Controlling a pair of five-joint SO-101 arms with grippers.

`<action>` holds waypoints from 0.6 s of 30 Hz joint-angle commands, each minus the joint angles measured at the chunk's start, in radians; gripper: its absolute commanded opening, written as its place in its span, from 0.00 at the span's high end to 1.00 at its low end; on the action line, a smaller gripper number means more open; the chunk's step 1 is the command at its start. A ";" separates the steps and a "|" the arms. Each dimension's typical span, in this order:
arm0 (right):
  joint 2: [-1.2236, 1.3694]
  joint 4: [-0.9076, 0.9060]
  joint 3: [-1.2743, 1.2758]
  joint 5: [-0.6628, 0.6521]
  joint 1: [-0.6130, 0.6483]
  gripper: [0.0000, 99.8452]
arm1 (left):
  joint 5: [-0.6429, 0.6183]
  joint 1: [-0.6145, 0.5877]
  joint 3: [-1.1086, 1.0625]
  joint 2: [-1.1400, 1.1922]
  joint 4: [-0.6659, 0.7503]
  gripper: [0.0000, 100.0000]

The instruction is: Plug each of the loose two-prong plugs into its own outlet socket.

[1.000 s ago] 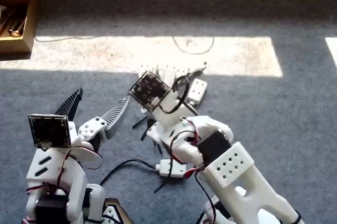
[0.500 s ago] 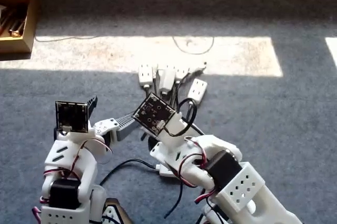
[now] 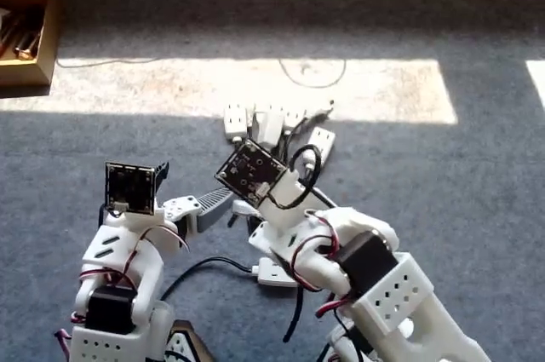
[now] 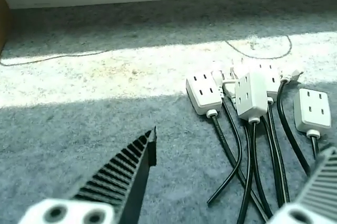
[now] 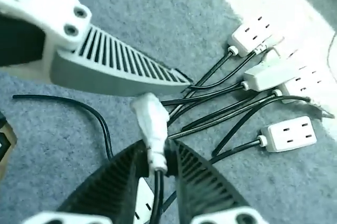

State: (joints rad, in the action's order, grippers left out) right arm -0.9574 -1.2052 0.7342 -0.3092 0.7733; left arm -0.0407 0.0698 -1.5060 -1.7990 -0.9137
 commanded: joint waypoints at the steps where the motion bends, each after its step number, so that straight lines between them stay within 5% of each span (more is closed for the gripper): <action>1: 0.050 -0.022 -0.125 -0.014 -0.025 0.99 | 0.043 0.033 -0.015 -0.007 -0.012 0.55; 7: 0.117 -0.073 -0.176 -0.015 -0.028 0.99 | 0.046 0.016 -0.010 -0.007 -0.012 0.55; 18: 0.289 -0.318 -0.180 -0.077 -0.094 0.99 | -0.077 -0.282 0.022 0.004 0.051 0.55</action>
State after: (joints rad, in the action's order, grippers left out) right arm -0.7135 -1.4645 0.6084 -0.3675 0.7119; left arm -0.0974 -0.1588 -1.5275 -1.7960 -0.8800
